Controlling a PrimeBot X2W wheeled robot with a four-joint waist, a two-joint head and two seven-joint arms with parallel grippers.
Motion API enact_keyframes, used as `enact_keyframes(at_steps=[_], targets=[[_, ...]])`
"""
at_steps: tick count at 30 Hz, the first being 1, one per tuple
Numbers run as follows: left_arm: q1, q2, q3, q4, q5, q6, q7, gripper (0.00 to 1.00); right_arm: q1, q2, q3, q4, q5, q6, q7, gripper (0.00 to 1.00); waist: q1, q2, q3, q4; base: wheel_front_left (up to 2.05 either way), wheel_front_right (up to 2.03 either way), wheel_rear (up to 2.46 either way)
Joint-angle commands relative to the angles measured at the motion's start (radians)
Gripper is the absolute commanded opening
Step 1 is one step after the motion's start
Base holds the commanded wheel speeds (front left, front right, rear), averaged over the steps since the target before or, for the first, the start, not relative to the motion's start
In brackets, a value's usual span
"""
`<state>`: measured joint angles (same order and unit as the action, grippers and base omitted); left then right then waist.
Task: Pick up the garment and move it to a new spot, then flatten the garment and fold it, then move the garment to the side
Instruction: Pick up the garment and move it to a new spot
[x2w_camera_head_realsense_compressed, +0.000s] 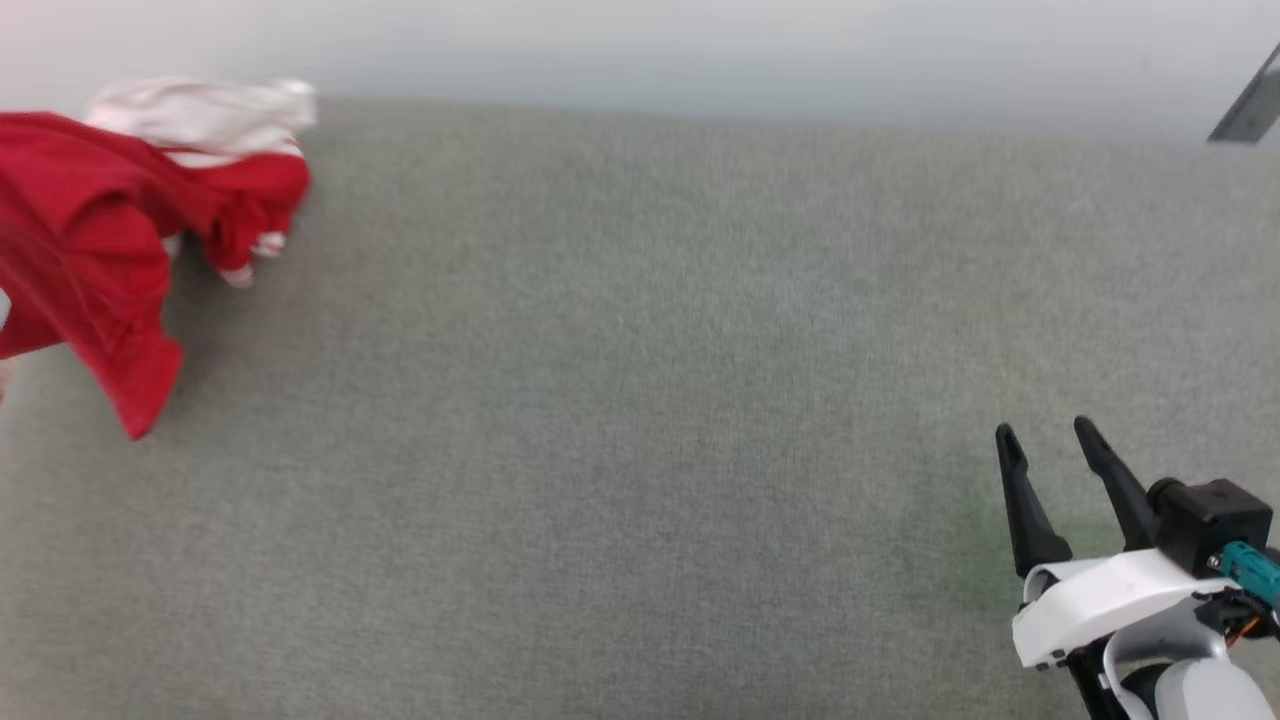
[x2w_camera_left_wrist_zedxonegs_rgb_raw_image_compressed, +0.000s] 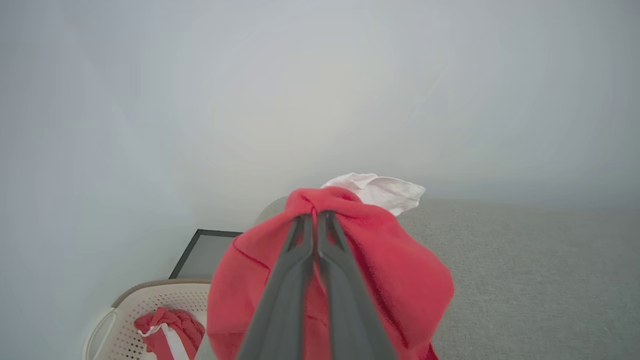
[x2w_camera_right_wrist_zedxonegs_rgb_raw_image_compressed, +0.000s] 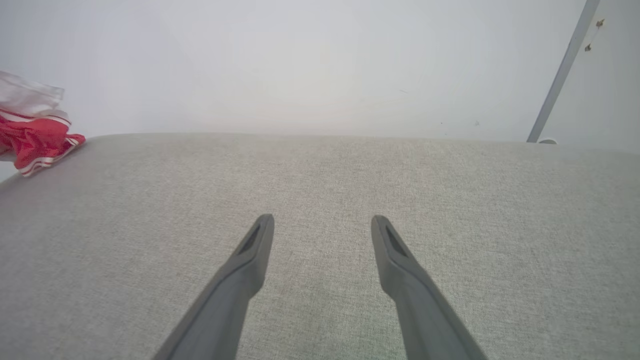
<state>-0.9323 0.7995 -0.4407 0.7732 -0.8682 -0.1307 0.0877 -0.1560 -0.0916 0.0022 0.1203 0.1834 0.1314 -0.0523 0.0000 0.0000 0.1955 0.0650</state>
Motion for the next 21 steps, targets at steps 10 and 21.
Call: enact_keyframes(at_steps=[10,21], targets=[[-0.074,0.059,-0.039,-0.138,0.041,0.002,-0.020,0.00,0.070,0.003,0.003,0.022,0.034,-0.001,-0.009,1.00,0.0000,0.0000,-0.206,0.035,0.00,0.00,0.00],[-0.082,0.091,-0.050,-0.365,0.031,0.044,0.078,0.00,0.085,0.006,-0.013,0.011,0.044,-0.001,-0.021,1.00,0.0000,0.0000,-0.231,0.003,0.00,0.00,0.00]])
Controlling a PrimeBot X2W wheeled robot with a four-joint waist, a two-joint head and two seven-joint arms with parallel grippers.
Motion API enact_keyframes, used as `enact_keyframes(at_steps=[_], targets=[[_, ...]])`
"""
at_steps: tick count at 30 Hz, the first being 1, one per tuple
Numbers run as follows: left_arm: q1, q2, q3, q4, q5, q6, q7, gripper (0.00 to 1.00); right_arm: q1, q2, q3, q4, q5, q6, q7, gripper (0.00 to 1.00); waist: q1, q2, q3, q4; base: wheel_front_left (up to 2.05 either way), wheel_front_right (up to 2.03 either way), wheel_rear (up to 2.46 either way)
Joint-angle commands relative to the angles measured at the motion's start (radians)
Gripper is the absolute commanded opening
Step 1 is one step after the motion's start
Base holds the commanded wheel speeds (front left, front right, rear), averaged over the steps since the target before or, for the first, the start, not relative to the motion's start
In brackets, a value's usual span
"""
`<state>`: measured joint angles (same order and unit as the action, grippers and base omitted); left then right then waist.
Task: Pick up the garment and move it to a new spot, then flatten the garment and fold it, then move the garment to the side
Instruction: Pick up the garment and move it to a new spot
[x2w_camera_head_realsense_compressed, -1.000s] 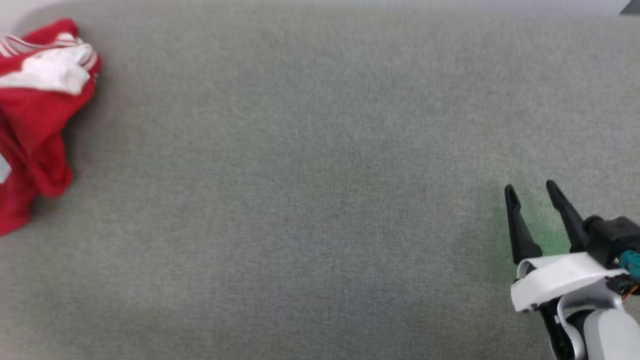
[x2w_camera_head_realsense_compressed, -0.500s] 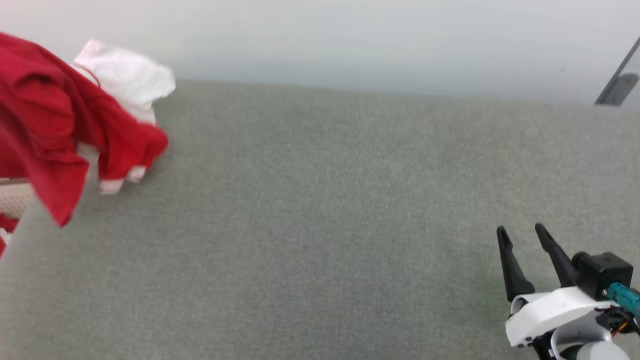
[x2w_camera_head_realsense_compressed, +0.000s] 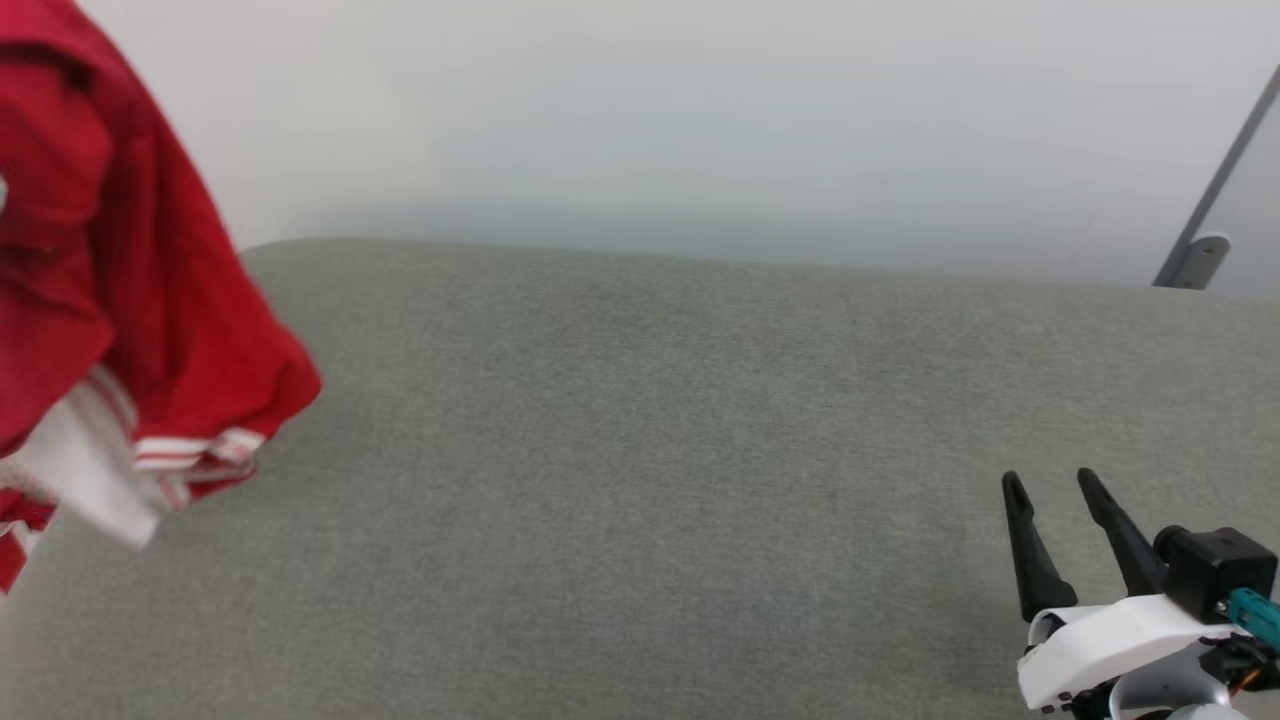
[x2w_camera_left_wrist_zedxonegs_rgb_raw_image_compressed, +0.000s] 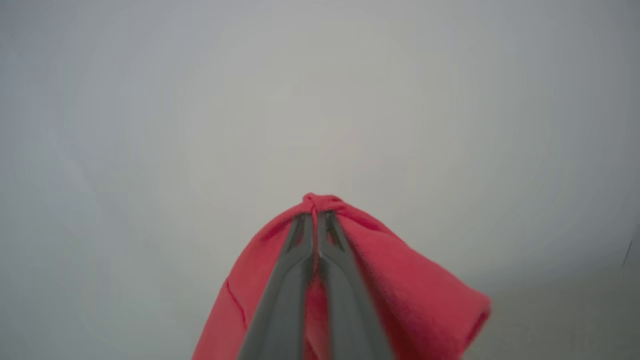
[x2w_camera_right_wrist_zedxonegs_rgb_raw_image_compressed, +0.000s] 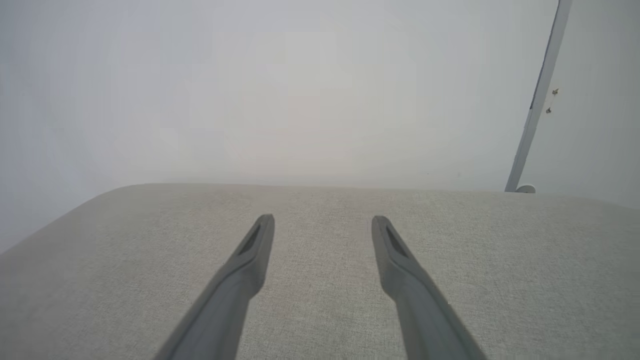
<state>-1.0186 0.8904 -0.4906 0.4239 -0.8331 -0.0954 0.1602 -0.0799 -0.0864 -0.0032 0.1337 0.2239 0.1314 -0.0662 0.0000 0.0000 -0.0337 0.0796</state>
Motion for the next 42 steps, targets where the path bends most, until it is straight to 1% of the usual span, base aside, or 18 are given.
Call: enact_keyframes(at_steps=[1,8,15,20,22,23,28,32,36,42], targets=[[0.009,0.003,0.000,-0.039,-0.009,0.015,0.016,0.00,0.010,0.002,-0.009,-0.003,0.002,-0.001,-0.007,1.00,0.0000,0.0000,-0.001,-0.019,0.00,0.00,0.00],[0.035,0.015,-0.001,-0.203,-0.025,0.073,0.078,0.00,0.001,0.002,-0.031,-0.008,-0.007,-0.001,-0.019,1.00,0.0000,0.0000,0.010,-0.087,0.00,0.00,0.00],[0.069,-0.006,-0.014,-0.342,-0.048,0.135,0.134,0.00,-0.005,0.002,-0.057,-0.006,-0.010,-0.001,-0.032,1.00,0.0000,0.0000,0.033,-0.193,0.00,0.00,0.00],[0.077,-0.031,-0.041,-0.438,-0.046,0.165,0.170,0.00,-0.007,0.009,-0.082,-0.011,-0.011,-0.001,-0.041,1.00,0.0000,0.0000,0.072,-0.264,0.00,0.00,0.00],[0.071,-0.043,-0.054,-0.473,-0.041,0.173,0.181,0.00,-0.008,0.013,-0.091,-0.011,-0.011,-0.001,-0.047,1.00,0.0000,0.0000,0.089,-0.286,0.00,0.00,0.00],[0.071,-0.043,-0.054,-0.473,-0.041,0.173,0.181,0.00,-0.008,0.013,-0.091,-0.011,-0.011,-0.001,-0.047,1.00,0.0000,0.0000,0.089,-0.286,0.00,0.00,0.00],[0.051,-0.085,-0.091,-0.533,-0.025,0.183,0.206,0.00,-0.020,0.023,-0.095,-0.004,-0.005,-0.001,-0.065,1.00,0.0000,0.0000,0.130,-0.327,0.00,0.00,0.00],[0.047,-0.116,-0.118,-0.560,-0.018,0.189,0.217,0.00,-0.030,0.029,-0.088,0.004,0.000,-0.001,-0.082,1.00,0.0000,0.0000,0.163,-0.345,0.00,0.00,0.00],[0.081,-0.137,-0.153,-0.562,-0.022,0.192,0.230,0.00,-0.039,0.034,-0.083,0.011,0.002,-0.001,-0.094,1.00,0.0000,0.0000,0.193,-0.350,0.00,0.00,0.00],[0.171,-0.158,-0.201,-0.515,-0.045,0.195,0.228,0.00,-0.058,0.037,-0.068,0.036,0.018,-0.001,-0.114,1.00,0.0000,0.0000,0.224,-0.348,0.00,0.00,0.00]])
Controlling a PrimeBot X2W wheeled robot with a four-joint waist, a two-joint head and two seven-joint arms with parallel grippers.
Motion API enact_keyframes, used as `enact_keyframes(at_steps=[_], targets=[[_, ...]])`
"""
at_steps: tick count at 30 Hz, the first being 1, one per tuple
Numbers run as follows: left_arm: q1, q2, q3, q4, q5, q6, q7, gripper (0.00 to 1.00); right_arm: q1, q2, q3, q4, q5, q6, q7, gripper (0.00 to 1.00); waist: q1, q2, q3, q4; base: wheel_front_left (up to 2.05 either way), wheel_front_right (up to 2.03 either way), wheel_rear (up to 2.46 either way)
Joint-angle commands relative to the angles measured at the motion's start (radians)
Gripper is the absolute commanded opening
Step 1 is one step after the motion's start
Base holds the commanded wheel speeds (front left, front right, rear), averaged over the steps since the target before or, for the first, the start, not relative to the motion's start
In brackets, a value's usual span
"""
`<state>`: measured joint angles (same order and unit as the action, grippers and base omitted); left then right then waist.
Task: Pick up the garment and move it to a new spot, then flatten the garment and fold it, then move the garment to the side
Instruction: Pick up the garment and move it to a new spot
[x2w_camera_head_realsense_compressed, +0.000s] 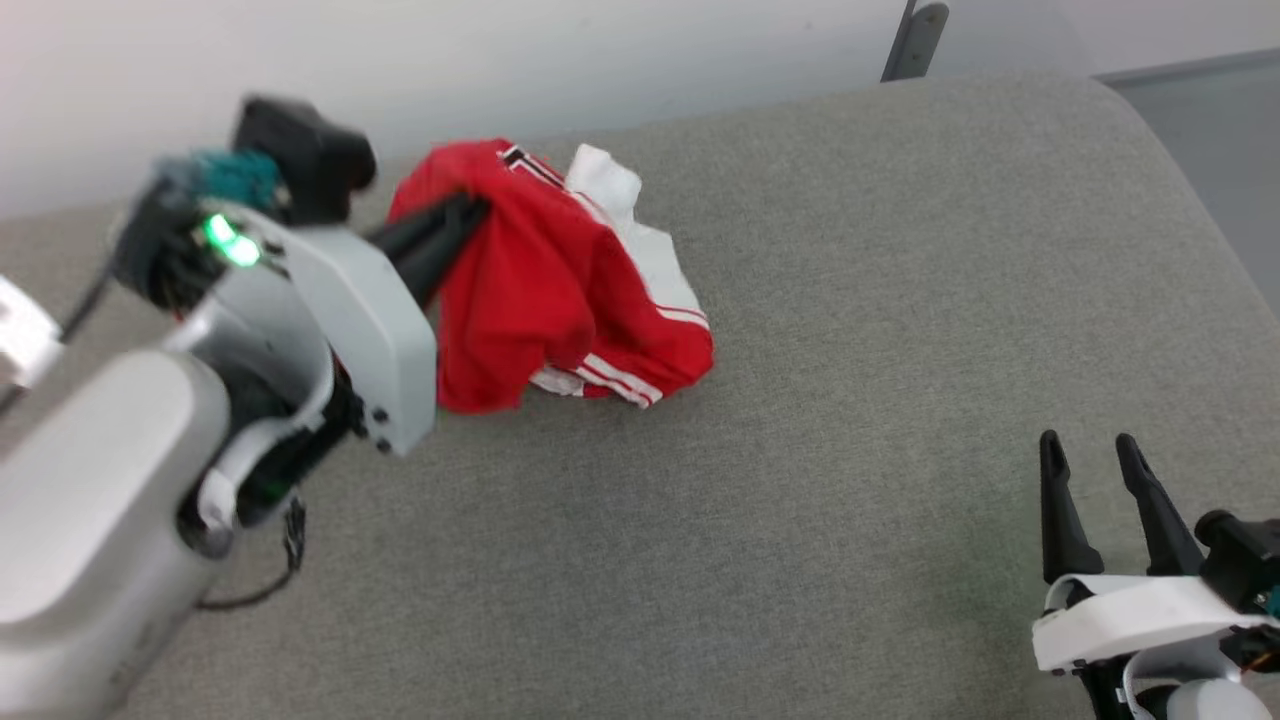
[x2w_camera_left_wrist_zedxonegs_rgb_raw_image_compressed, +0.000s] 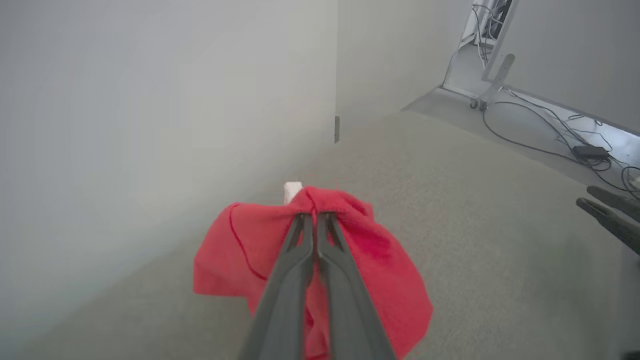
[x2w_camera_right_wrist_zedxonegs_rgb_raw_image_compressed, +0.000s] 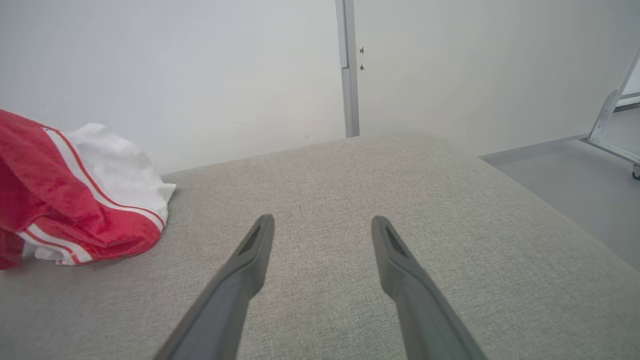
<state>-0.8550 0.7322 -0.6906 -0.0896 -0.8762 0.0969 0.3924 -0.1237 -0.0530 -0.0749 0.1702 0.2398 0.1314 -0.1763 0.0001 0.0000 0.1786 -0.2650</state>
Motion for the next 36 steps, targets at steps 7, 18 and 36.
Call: enact_keyframes(at_steps=[7,18,36], targets=[[0.109,-0.027,-0.066,0.135,-0.022,-0.012,0.004,0.00,-0.038,0.003,0.024,0.035,0.020,-0.001,-0.023,1.00,-0.0001,0.0000,0.026,0.004,0.00,0.00,0.00],[0.200,-0.098,-0.175,0.381,-0.022,-0.054,0.037,0.00,-0.057,0.003,0.038,0.067,0.023,-0.001,-0.034,1.00,-0.0001,0.0000,0.027,0.013,0.00,0.00,0.00],[0.210,-0.197,-0.209,0.605,-0.058,-0.156,-0.018,1.00,-0.016,0.003,0.045,0.075,-0.007,-0.001,-0.002,1.00,-0.0001,0.0000,-0.072,0.069,0.00,0.00,0.00]])
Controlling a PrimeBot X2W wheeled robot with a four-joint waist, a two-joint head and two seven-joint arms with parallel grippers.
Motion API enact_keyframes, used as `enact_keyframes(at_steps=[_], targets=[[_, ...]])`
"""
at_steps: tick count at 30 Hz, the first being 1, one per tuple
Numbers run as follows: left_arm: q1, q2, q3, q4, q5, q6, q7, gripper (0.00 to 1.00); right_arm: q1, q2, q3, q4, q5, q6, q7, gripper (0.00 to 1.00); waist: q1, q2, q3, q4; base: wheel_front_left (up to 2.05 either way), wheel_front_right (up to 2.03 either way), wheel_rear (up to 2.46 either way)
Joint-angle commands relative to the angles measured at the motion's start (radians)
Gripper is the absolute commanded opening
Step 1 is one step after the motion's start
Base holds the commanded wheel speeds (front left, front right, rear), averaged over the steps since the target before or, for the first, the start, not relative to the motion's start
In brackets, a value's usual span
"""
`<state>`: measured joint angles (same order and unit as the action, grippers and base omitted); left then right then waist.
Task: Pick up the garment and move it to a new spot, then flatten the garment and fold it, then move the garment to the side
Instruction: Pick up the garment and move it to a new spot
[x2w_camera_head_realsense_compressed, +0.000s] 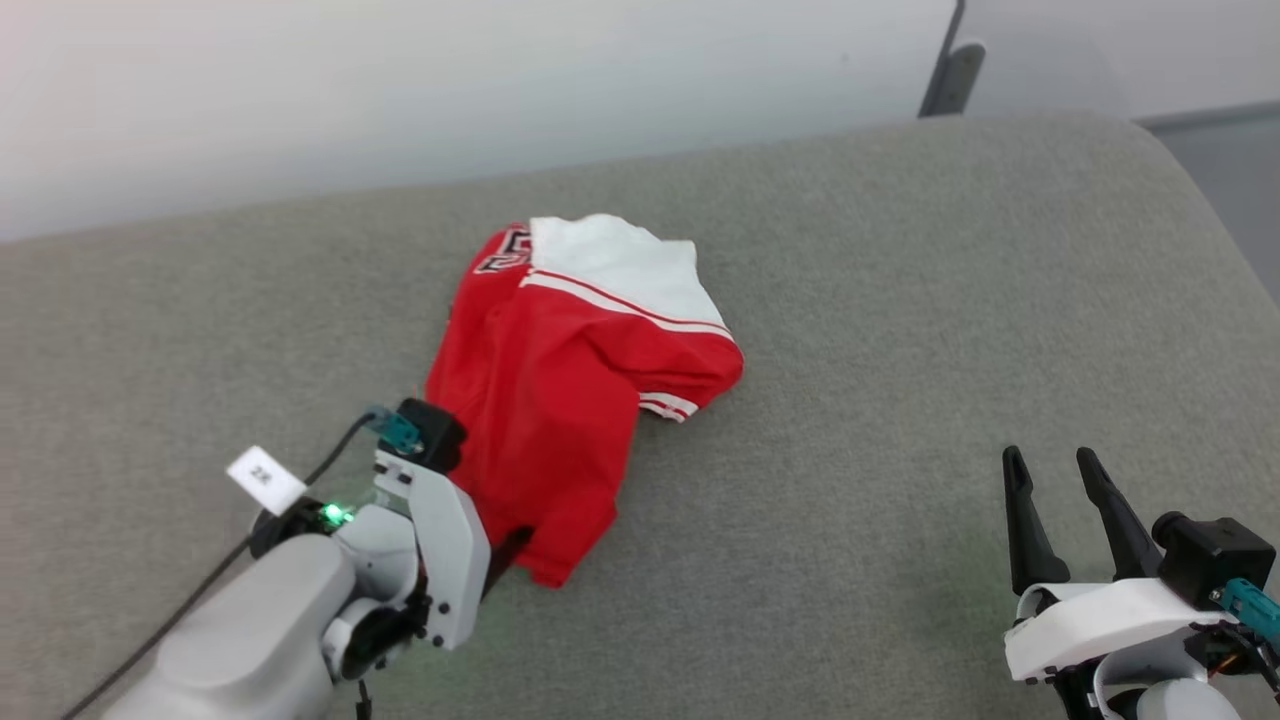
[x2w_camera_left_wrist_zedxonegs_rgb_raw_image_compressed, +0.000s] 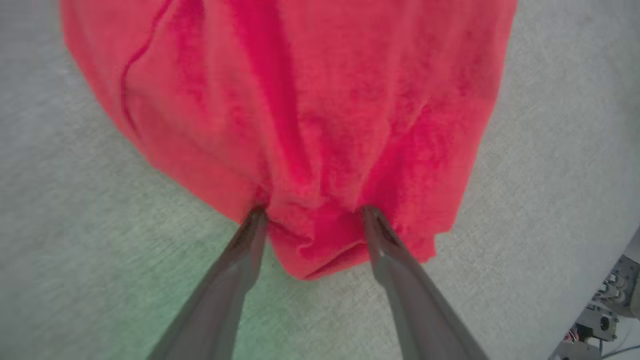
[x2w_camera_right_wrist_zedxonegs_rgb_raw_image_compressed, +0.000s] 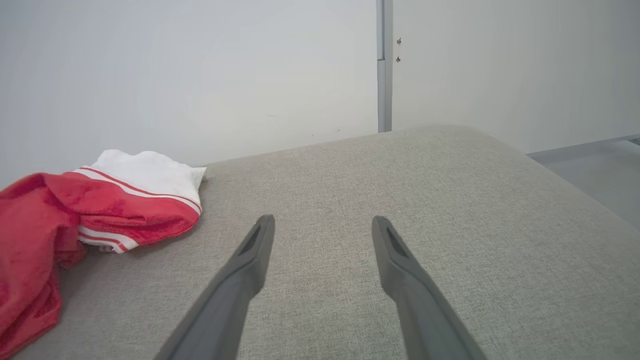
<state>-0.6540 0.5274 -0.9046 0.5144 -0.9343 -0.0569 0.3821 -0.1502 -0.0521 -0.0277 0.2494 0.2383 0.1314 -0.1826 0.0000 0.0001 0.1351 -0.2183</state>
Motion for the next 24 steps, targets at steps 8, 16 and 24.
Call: enact_keyframes(at_steps=[8,16,24], targets=[[0.051,0.060,0.077,-0.103,-0.031,0.003,-0.134,1.00,0.051,-0.009,-0.010,-0.021,-0.018,-0.001,0.030,1.00,0.0000,-0.0001,-0.122,0.079,0.00,0.00,0.00],[0.171,0.167,0.183,-0.241,-0.035,0.081,-0.338,1.00,0.084,-0.027,-0.019,-0.043,-0.007,-0.001,0.046,1.00,0.0000,-0.0001,-0.170,0.138,0.00,0.00,0.00],[0.364,0.275,0.300,-0.356,-0.057,0.184,-0.553,1.00,0.107,-0.038,-0.040,-0.054,-0.002,-0.001,0.042,1.00,0.0000,-0.0001,-0.195,0.193,0.00,0.00,0.00]])
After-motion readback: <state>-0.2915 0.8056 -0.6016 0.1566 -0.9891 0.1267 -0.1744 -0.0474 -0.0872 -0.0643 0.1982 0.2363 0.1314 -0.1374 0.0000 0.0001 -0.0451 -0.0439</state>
